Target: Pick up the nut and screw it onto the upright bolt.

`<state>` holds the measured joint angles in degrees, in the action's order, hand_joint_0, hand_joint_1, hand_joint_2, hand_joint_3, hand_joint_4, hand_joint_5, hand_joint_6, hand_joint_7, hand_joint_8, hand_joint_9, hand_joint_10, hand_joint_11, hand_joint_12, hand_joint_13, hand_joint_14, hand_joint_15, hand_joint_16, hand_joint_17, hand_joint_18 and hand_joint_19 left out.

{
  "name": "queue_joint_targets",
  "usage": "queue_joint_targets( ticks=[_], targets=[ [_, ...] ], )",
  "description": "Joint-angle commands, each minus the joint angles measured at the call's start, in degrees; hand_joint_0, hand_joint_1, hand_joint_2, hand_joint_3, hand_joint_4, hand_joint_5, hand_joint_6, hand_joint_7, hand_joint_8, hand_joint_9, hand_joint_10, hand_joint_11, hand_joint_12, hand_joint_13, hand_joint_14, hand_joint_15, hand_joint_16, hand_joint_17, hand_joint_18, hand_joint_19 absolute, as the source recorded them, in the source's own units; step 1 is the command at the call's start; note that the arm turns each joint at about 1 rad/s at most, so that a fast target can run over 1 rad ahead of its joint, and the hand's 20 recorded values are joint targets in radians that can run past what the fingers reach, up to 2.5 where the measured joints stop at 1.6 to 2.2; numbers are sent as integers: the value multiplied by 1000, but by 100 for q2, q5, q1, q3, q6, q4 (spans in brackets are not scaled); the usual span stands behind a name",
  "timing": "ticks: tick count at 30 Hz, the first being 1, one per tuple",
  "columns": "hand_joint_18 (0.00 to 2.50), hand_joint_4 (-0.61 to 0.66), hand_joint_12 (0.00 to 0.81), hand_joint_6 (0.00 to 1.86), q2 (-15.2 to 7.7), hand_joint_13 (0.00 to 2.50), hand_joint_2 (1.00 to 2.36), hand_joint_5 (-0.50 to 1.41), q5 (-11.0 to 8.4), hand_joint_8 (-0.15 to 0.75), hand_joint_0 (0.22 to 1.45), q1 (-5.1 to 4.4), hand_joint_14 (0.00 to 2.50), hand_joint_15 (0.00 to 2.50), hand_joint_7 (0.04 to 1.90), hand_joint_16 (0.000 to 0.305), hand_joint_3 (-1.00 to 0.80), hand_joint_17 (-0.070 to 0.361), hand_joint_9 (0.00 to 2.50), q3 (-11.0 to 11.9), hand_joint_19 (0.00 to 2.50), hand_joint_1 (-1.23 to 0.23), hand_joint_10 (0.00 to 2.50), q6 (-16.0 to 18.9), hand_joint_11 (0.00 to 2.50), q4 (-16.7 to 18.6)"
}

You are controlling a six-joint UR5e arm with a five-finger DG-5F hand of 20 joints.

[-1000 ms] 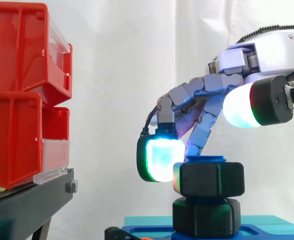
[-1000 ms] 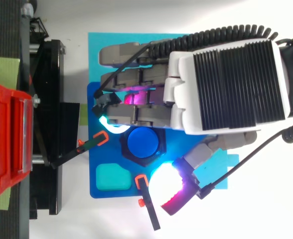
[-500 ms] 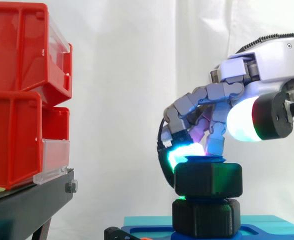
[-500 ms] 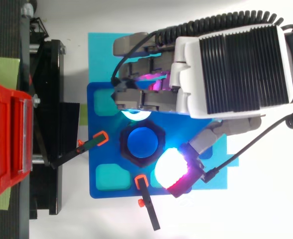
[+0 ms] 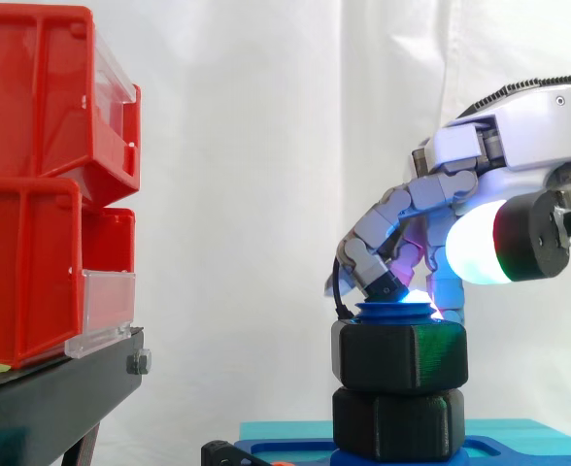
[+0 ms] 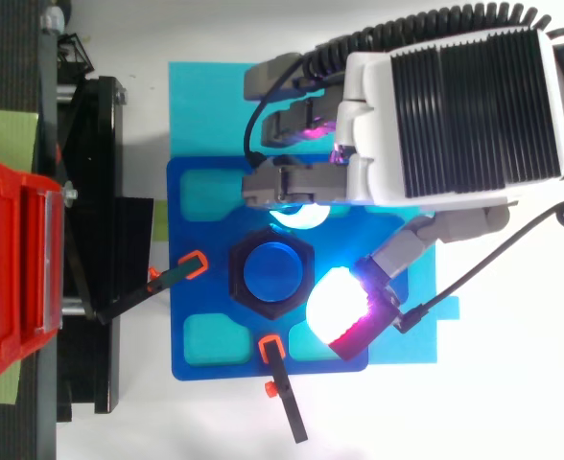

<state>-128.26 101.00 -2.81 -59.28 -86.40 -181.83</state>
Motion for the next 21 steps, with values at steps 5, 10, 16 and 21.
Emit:
queue_joint_targets(
  ticks=[5,10,16,21],
  targets=[
    [297,213,253,505,3,680,1000,-36,43,250,494,26,0,0,1072,27,-500,60,1151,207,0,-192,0,-88,0,-124],
    [240,209,269,503,-6,620,1000,-79,43,244,485,35,0,0,828,30,-500,67,1029,303,0,-188,0,-123,0,-212],
    [143,186,286,502,-6,509,1000,-101,43,235,475,8,0,0,697,34,-500,76,887,295,0,-171,0,-123,0,-81],
    [0,167,305,502,-6,375,1000,-89,17,227,465,-36,0,0,677,36,-500,82,742,295,0,-144,0,-123,0,78]
  ],
)
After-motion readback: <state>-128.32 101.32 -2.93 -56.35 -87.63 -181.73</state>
